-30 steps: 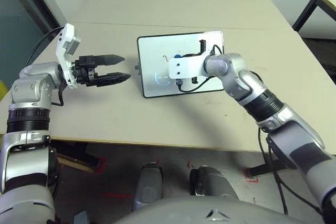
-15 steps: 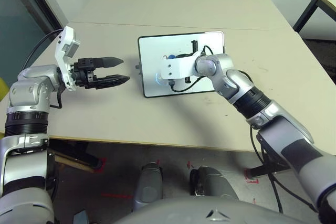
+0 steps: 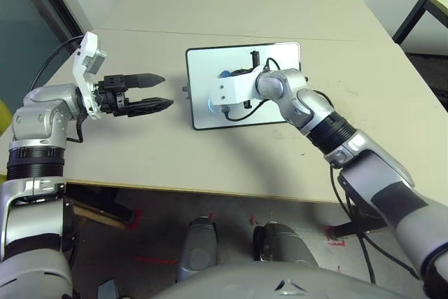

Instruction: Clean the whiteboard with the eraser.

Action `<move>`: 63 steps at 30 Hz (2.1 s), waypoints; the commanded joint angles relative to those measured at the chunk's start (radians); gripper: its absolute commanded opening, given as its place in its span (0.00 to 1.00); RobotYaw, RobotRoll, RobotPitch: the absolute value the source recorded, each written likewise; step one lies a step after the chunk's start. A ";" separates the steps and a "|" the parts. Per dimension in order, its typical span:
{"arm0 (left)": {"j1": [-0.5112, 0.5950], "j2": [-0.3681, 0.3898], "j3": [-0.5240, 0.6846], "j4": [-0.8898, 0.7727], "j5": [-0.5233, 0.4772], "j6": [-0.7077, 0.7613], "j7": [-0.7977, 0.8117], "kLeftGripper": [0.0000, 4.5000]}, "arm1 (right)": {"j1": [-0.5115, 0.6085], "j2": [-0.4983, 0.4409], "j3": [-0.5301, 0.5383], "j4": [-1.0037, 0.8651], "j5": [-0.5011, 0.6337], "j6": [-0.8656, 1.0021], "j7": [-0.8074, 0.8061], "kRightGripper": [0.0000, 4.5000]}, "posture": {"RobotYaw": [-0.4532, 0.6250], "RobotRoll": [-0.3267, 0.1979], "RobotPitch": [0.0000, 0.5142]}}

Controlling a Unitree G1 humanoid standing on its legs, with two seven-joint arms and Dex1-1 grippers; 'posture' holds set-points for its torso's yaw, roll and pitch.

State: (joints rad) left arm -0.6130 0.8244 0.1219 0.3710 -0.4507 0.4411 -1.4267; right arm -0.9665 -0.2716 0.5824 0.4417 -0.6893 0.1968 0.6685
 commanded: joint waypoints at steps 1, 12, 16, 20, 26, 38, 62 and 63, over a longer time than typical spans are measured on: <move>-0.010 -0.010 -0.006 0.012 -0.002 -0.007 -0.001 1.00 | 0.026 -0.043 -0.008 0.009 -0.009 0.008 0.012 0.07 | 0.68 0.62 0.05; -0.036 -0.021 -0.016 0.043 0.007 -0.023 -0.007 1.00 | 0.026 -0.071 -0.009 -0.014 -0.005 0.013 0.018 0.07 | 0.67 0.62 0.05; -0.033 -0.022 -0.015 0.041 0.005 -0.024 -0.005 1.00 | 0.007 -0.036 0.001 -0.001 -0.005 0.007 0.013 0.07 | 0.68 0.62 0.04; -0.021 -0.018 -0.008 0.030 0.000 -0.021 -0.002 1.00 | -0.023 0.006 0.009 0.028 -0.007 -0.004 0.005 0.07 | 0.69 0.62 0.04; 0.012 -0.011 0.010 -0.005 -0.013 -0.008 0.012 1.00 | -0.055 0.052 0.023 0.075 -0.017 -0.032 -0.008 0.07 | 0.72 0.62 0.04; 0.057 -0.001 0.034 -0.057 -0.032 0.016 0.038 1.00 | -0.099 0.118 0.065 0.194 -0.056 -0.098 -0.065 0.07 | 0.74 0.62 0.04; 0.017 -0.009 0.002 0.006 -0.010 -0.012 0.012 1.00 | 0.008 -0.199 -0.066 0.041 -0.004 -0.067 0.034 0.07 | 0.69 0.62 0.04; 0.015 -0.009 0.001 0.010 -0.009 -0.014 0.011 1.00 | 0.018 -0.218 -0.075 0.028 -0.003 -0.067 0.040 0.07 | 0.68 0.62 0.04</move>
State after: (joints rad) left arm -0.5814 0.8118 0.1366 0.3723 -0.4690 0.4376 -1.4046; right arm -0.9680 -0.4675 0.5284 0.4753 -0.6995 0.1139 0.6861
